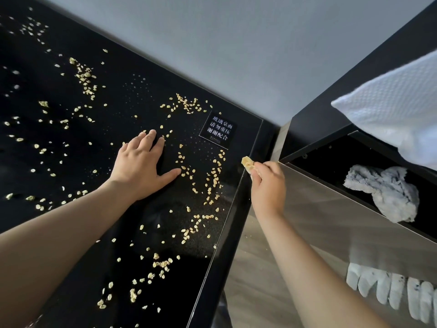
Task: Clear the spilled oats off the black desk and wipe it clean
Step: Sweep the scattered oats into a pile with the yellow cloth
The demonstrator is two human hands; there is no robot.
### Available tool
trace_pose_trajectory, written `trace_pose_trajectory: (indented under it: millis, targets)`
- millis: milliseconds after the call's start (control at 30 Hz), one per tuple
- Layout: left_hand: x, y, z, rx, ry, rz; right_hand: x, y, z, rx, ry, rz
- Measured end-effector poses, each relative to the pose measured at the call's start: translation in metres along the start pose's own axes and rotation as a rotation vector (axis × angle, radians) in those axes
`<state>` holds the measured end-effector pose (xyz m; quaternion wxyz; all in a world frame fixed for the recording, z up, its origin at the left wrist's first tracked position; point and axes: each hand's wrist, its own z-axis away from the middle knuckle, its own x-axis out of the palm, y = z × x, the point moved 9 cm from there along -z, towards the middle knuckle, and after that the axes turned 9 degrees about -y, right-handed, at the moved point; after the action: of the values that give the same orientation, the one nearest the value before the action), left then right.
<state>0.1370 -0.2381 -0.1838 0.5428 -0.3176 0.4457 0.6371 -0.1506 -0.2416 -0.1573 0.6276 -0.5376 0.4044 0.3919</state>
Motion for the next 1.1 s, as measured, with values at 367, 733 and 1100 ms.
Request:
trace_pose_trajectory:
  millis: [367, 733, 1100]
  targets:
    - [0.02, 0.002, 0.052, 0.026, -0.125, 0.024, 0.028, -0.047, 0.098, -0.167, -0.238, -0.333]
    - [0.034, 0.005, 0.079, 0.005, -0.115, -0.047, 0.008, -0.011, 0.014, 0.068, 0.018, -0.083]
    - [0.031, 0.002, 0.085, 0.045, -0.059, -0.018, -0.005, -0.04, 0.068, -0.094, -0.068, -0.329]
